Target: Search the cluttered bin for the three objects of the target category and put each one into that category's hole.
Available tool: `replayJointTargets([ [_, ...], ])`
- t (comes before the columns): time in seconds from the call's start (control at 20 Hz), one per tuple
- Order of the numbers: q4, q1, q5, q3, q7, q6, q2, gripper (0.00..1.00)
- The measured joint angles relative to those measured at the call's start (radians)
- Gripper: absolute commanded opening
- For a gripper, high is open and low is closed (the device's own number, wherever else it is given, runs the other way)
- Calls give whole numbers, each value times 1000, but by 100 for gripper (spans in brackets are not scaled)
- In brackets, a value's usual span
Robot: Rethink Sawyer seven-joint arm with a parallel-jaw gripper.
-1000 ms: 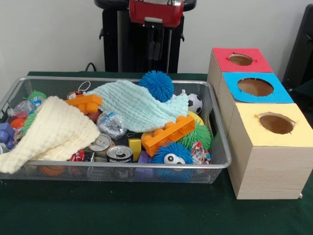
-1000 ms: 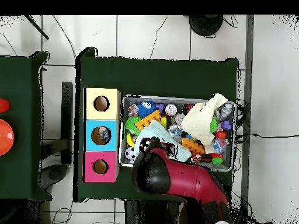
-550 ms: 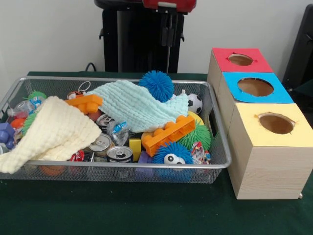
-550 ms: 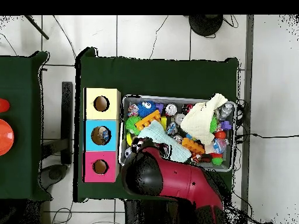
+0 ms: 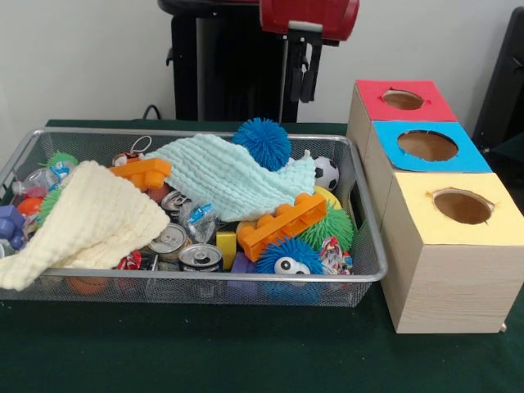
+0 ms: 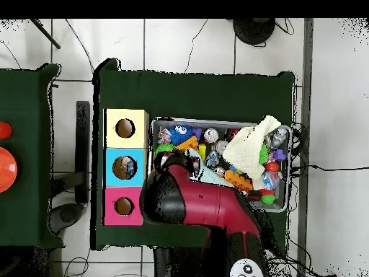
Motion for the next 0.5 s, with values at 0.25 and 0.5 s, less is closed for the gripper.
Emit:
replayJointTargets([
  [0.25, -24, -10, 0, 1, 0, -19, 13, 100],
  [0.5, -48, -46, 1, 4, 0, -7, 9, 100],
])
